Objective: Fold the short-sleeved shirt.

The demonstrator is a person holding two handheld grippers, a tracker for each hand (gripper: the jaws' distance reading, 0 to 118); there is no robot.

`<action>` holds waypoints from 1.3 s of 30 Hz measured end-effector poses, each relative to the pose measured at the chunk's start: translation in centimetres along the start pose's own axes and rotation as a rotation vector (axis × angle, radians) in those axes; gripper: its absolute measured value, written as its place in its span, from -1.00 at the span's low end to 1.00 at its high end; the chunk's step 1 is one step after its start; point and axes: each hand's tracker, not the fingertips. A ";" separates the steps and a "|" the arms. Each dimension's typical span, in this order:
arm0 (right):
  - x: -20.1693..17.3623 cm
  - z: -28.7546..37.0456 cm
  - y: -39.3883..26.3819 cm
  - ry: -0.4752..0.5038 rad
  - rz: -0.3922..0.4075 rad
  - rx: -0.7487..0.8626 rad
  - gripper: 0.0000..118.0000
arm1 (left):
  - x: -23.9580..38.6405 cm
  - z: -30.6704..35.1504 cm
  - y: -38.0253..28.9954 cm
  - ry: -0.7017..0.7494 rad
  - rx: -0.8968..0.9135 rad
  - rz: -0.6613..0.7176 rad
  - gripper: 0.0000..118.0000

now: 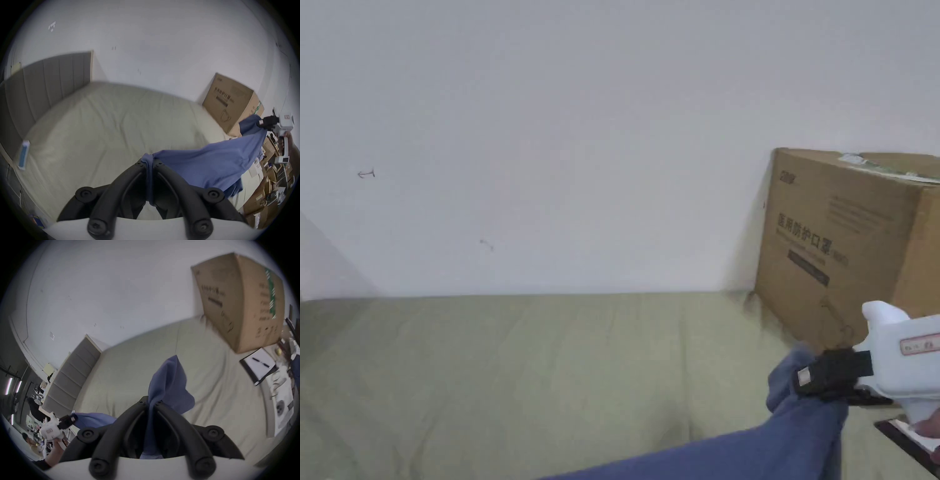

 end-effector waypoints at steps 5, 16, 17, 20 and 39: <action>-0.8 8.1 1.6 0.020 0.002 0.101 -0.96 | 1.6 5.5 7.5 -0.069 0.153 -0.054 -0.92; -6.5 16.4 10.8 0.041 0.082 0.291 -0.96 | 7.2 12.0 22.3 -0.028 0.329 -0.145 -0.92; -7.0 16.4 11.9 0.038 0.082 0.300 -0.96 | 7.6 11.9 23.5 -0.015 0.342 -0.148 -0.92; -8.1 15.7 15.2 0.021 0.081 0.341 -0.96 | 8.3 11.0 26.7 0.004 0.354 -0.113 -0.92; -12.7 2.8 25.8 -0.188 0.237 0.697 -0.96 | 9.7 -1.4 33.7 0.193 0.676 -0.118 -0.92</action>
